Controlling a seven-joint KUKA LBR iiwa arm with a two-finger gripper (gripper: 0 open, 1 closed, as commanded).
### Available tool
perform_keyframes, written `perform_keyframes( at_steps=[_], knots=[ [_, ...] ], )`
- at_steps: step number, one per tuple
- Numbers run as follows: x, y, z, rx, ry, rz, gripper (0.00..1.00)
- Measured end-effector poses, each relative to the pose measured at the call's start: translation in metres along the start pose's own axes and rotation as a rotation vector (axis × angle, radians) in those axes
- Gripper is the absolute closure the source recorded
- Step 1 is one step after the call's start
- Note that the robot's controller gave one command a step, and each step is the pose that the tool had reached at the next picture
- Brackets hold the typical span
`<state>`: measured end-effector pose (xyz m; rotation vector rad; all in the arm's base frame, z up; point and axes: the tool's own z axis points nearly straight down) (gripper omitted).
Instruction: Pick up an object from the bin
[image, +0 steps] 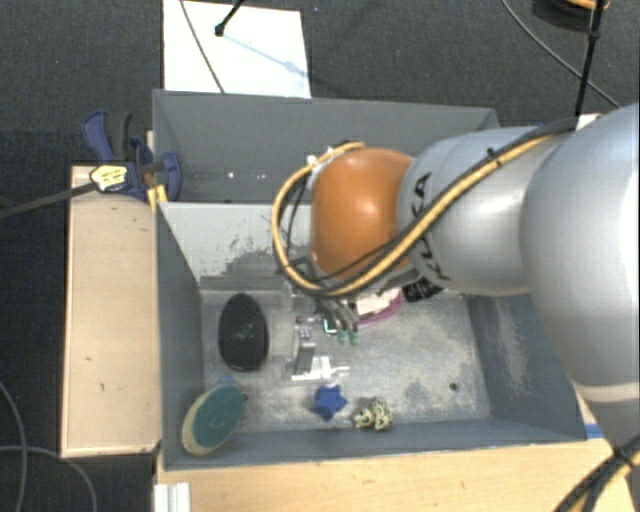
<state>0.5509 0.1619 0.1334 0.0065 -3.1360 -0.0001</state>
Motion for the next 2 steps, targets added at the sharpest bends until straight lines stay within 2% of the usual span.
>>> perform_keyframes(
  at_steps=[1, 2],
  knots=[
    [0.0664, -0.0434, 0.0573, 0.003, 0.004, 0.045, 0.00],
    [0.0623, -0.0409, 0.0537, -0.001, -0.007, 0.048, 1.00]
  ],
)
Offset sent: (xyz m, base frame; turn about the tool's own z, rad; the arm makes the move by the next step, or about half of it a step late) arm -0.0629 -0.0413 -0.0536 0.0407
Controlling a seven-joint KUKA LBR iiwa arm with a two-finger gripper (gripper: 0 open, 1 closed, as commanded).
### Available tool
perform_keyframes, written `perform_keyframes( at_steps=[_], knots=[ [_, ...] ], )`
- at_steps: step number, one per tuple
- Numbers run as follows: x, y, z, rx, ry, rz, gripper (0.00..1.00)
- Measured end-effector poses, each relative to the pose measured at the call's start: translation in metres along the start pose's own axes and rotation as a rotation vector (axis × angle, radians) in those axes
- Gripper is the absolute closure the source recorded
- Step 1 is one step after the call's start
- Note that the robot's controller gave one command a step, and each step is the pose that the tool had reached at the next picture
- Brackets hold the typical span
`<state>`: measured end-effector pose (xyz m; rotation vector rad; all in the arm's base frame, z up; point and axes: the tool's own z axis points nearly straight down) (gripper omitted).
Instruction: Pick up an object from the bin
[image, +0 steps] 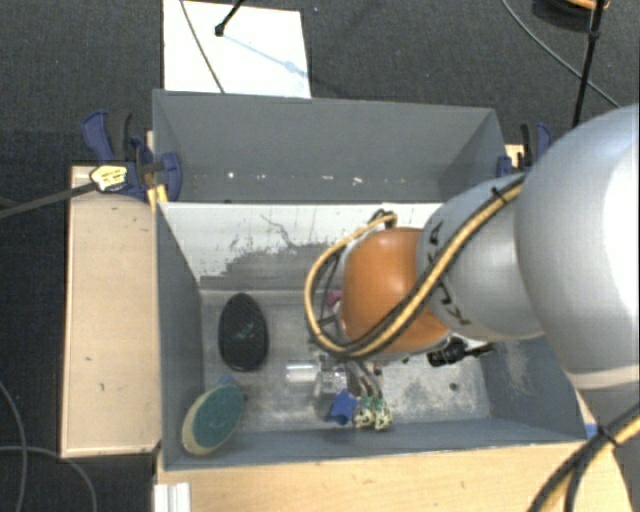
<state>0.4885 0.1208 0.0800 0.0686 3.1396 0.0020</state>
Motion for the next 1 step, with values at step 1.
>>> perform_keyframes(
  at_steps=[1],
  knots=[
    [-0.0296, -0.0370, -0.1213, 0.000, -0.010, 0.024, 1.00]
  ],
)
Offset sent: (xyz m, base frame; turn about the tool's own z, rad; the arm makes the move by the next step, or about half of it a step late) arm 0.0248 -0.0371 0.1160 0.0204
